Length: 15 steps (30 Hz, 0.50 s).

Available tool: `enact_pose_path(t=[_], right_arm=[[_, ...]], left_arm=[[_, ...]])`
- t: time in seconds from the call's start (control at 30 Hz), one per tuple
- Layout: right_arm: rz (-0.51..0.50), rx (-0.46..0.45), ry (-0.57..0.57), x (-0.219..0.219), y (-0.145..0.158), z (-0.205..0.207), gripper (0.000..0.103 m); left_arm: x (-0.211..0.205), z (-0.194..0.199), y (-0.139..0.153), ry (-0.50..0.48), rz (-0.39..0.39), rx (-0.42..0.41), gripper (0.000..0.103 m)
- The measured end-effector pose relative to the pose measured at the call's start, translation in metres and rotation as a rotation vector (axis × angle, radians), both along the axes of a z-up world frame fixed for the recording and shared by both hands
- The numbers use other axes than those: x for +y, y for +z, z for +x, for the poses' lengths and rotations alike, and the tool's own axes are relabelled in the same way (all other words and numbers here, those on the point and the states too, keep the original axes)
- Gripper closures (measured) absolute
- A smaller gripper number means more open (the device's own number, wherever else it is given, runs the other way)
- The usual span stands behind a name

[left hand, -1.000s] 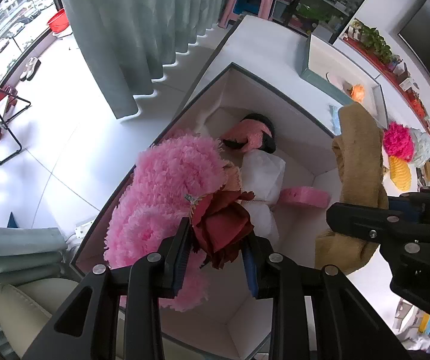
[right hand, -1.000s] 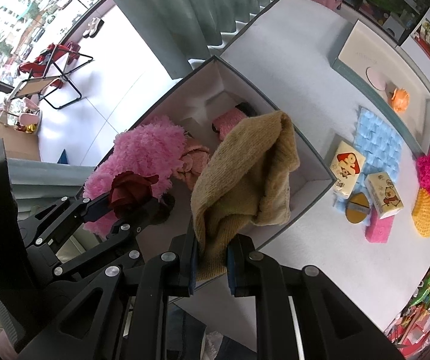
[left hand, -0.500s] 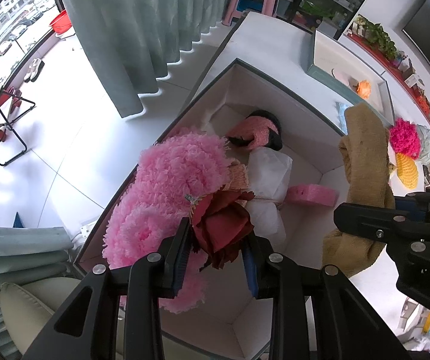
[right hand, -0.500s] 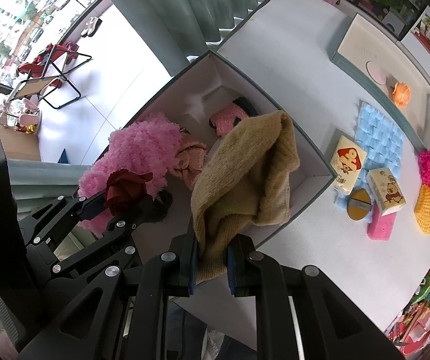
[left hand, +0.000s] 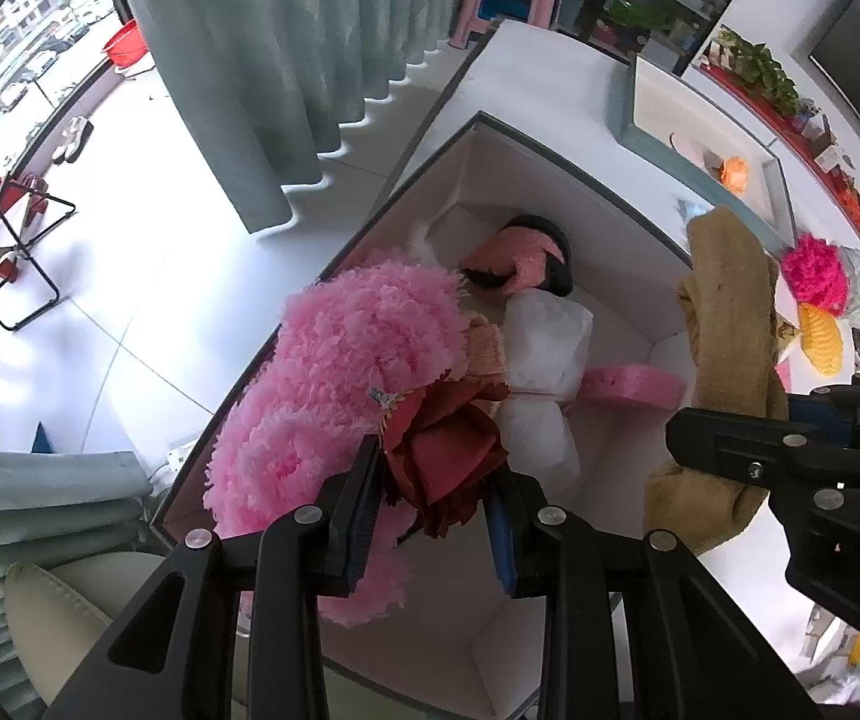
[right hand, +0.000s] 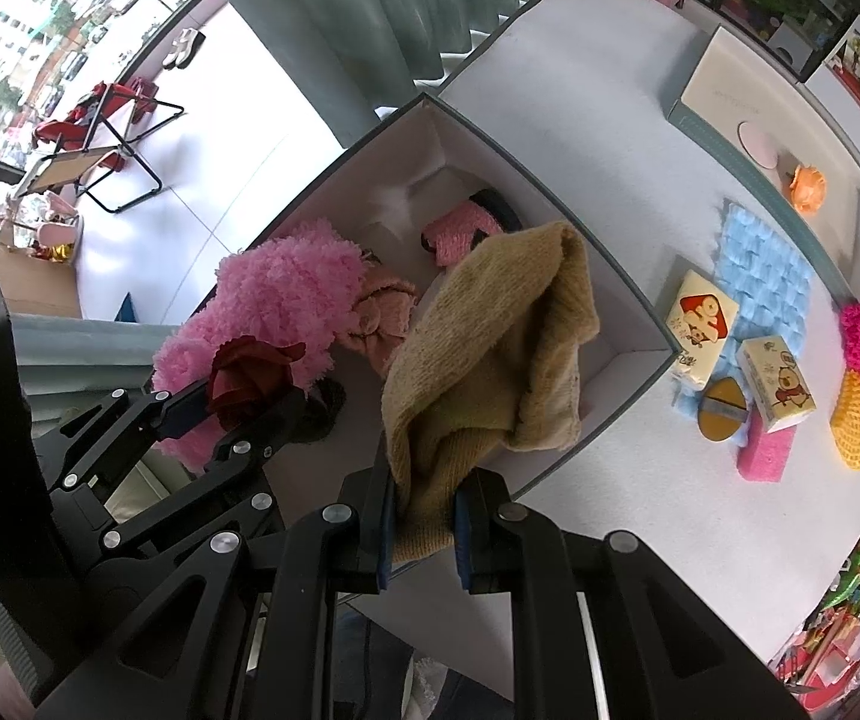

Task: Organize soft objects
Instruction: 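Lower the flower and tan bag into the box and open both tools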

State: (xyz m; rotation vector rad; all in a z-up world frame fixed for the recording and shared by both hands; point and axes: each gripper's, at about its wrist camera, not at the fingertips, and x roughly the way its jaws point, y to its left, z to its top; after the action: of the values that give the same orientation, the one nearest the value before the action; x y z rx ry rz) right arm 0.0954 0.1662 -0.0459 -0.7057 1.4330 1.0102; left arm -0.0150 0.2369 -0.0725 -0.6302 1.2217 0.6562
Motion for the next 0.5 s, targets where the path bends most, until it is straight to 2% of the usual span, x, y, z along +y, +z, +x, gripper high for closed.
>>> enact_pose_path(t=[0.03, 0.1, 0.17, 0.23, 0.27, 0.3, 0.33, 0.5], right_arm=[[-0.002, 0.0, 0.003, 0.0, -0.001, -0.001, 0.086], [-0.005, -0.003, 0.003, 0.001, -0.002, -0.002, 0.084], [-0.007, 0.004, -0.004, 0.002, -0.003, -0.002, 0.078], [-0.011, 0.006, -0.008, 0.002, -0.004, -0.002, 0.054], [-0.011, 0.008, -0.012, 0.002, -0.004, -0.002, 0.028], [-0.007, 0.006, -0.019, 0.002, -0.002, 0.0, 0.019], [0.003, -0.012, -0.028, 0.001, 0.001, 0.001, 0.019], [0.027, -0.001, -0.052, -0.006, 0.006, 0.003, 0.012]], left_arm=[[0.0, 0.0, 0.0, 0.0, 0.0, 0.001, 0.071], [0.0, -0.001, 0.0, 0.003, -0.003, -0.001, 0.059], [0.0, -0.003, 0.001, 0.01, -0.005, -0.011, 0.035], [-0.001, -0.005, 0.005, 0.018, 0.0, -0.027, 0.018], [0.0, -0.006, 0.006, 0.024, 0.008, -0.017, 0.013], [0.0, -0.006, 0.007, 0.023, 0.004, -0.014, 0.008], [0.0, -0.006, 0.007, 0.022, -0.001, -0.019, 0.001], [-0.003, -0.005, 0.011, 0.017, 0.02, -0.014, 0.001]])
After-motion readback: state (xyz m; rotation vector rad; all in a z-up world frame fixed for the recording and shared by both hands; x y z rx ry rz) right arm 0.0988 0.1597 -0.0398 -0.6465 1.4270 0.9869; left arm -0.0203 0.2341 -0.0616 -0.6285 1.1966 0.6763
